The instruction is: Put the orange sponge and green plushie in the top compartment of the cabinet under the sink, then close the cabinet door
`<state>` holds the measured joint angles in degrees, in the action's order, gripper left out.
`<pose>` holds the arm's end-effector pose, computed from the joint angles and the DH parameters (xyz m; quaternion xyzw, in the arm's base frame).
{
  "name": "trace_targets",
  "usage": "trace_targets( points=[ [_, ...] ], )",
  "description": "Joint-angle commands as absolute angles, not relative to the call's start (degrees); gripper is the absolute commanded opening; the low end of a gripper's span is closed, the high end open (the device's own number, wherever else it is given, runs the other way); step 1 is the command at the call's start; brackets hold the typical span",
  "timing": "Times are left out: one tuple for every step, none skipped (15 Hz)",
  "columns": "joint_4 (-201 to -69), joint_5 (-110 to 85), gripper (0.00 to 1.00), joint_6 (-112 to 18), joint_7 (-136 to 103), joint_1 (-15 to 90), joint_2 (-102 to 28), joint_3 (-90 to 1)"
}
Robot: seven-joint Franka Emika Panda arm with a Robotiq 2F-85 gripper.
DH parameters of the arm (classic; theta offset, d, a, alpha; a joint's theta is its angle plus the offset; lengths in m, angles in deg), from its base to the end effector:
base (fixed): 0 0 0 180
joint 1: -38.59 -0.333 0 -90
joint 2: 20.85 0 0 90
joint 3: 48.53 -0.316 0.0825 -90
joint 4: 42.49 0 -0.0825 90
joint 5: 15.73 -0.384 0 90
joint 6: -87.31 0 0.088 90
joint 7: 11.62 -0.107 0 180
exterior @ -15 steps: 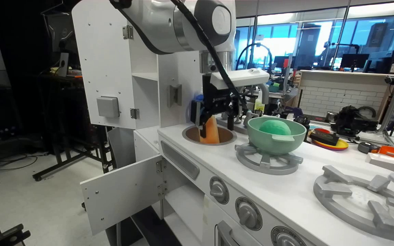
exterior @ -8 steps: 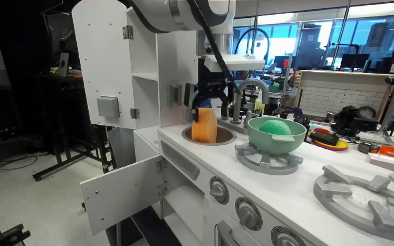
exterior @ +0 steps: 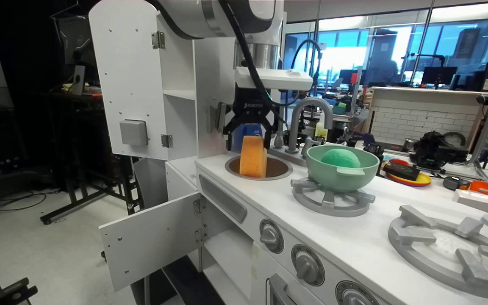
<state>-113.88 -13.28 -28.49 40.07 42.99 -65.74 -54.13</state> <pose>0.7495 -0.0056 0.2966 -0.8974 -0.4410 -0.0043 0.0149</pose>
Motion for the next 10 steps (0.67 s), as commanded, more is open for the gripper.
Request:
trace_targets(
  points=[
    [-114.3,-14.6,1.0,-28.5,34.1,42.7,-65.5,-53.8],
    [-114.4,-14.3,1.0,-29.0,31.8,42.3,-65.2,-53.7],
    [-114.6,-14.2,1.0,-29.6,30.3,42.4,-65.2,-53.6],
    [-114.8,-14.0,1.0,-30.7,28.1,42.3,-65.0,-53.4],
    [-114.6,-13.7,1.0,-30.8,26.7,42.2,-65.0,-53.4],
    [-114.4,-13.5,0.75,-31.9,25.5,42.4,-65.5,-53.3],
    [-114.2,-13.2,0.74,-32.0,24.3,42.3,-65.5,-53.1],
    [-113.9,-12.6,0.65,-32.2,22.6,41.9,-65.5,-52.8],
    [-113.8,-12.3,0.58,-32.7,21.7,42.1,-65.7,-52.6],
    [-113.7,-12.0,0.49,-32.9,20.7,42.0,-65.8,-52.5]
  ],
)
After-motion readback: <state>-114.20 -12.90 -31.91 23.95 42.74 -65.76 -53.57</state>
